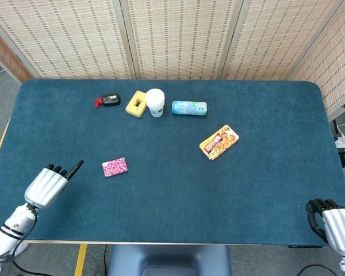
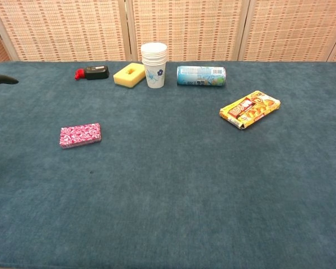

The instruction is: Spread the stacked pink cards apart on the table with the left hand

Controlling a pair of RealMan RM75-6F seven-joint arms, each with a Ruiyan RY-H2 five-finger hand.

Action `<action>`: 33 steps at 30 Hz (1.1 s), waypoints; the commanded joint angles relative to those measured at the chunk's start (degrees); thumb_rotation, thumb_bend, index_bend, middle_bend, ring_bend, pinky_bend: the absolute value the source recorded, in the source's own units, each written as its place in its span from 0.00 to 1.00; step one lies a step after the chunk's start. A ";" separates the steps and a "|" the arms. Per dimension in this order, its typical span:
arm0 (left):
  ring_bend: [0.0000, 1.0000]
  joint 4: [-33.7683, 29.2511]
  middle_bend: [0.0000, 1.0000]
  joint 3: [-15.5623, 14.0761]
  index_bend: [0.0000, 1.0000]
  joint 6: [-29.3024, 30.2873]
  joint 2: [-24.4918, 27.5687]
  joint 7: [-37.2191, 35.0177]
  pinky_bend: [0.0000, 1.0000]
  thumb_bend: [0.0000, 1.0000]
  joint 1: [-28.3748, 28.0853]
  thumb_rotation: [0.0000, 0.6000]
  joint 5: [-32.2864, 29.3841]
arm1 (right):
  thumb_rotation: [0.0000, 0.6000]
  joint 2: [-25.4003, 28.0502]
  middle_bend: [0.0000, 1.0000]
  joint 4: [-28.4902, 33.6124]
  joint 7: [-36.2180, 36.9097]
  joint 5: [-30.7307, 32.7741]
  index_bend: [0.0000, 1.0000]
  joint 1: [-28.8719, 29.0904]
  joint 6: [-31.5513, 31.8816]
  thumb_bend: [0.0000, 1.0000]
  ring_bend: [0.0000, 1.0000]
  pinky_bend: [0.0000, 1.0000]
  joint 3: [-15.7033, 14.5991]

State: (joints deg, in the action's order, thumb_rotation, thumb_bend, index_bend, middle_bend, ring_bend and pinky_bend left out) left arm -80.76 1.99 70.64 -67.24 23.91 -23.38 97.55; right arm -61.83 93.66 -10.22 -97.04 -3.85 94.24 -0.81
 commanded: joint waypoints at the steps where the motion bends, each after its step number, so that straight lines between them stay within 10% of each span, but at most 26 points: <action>1: 0.58 -4.82 0.65 1.45 0.05 -7.61 3.36 4.57 0.64 0.31 -4.19 1.00 -3.42 | 1.00 0.06 0.57 0.11 -0.09 0.15 0.64 0.05 -0.20 0.47 0.56 0.84 0.01; 33: 0.64 -11.54 0.67 5.22 0.01 -28.57 -1.49 9.66 0.69 0.33 -18.69 1.00 -32.86 | 1.00 0.53 0.57 0.82 -0.70 1.11 0.65 0.46 -1.66 0.47 0.57 0.84 -0.06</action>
State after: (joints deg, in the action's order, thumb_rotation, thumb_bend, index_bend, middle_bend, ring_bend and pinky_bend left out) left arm -93.24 7.24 42.89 -67.15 31.94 -40.54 67.44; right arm -61.30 94.48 -10.92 -95.93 -3.39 92.58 -0.87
